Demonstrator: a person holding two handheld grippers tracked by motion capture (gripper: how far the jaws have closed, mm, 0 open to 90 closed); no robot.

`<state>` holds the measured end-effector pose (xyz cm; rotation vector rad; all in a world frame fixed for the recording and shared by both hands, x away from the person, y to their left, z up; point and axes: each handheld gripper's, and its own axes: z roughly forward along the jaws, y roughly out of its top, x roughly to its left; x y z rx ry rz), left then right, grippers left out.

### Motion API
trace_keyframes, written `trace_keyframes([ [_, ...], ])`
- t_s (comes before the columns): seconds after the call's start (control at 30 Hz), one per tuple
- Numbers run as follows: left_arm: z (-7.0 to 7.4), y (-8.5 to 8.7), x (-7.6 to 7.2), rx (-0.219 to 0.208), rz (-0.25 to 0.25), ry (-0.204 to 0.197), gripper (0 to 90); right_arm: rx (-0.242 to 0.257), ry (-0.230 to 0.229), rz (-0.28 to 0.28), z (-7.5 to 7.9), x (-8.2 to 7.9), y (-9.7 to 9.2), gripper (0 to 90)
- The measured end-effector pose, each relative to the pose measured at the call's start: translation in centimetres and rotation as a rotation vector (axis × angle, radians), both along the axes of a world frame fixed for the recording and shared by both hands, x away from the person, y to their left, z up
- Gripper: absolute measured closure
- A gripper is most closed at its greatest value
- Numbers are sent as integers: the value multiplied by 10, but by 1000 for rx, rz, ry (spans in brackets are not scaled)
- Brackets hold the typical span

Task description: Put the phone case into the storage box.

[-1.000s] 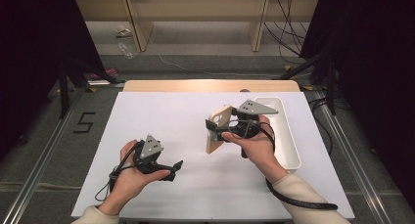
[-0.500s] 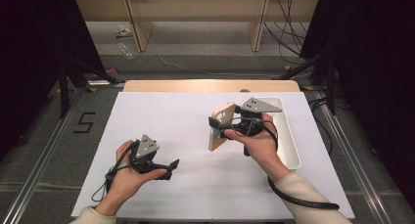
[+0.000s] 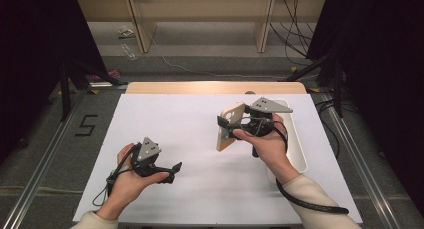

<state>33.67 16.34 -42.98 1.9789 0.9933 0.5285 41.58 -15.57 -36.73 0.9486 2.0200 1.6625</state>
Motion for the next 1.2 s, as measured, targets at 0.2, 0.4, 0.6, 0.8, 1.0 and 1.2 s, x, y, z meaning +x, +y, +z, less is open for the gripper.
trace_keyframes([
  [0.2,0,1,0,0,3,0,0,0,-2,-15,2,1,-4,124],
  [0.4,0,1,1,-1,5,0,0,1,-5,-25,4,2,-7,125],
  [0.6,0,2,1,-5,6,0,1,5,-9,-32,6,3,-10,124],
  [0.8,0,2,1,-6,8,1,1,10,-10,-42,8,4,-13,125],
  [1.0,0,2,1,-6,10,0,1,13,-12,-50,9,4,-16,125],
  [1.2,0,2,1,-7,10,1,2,19,-17,-65,12,6,-21,125],
])
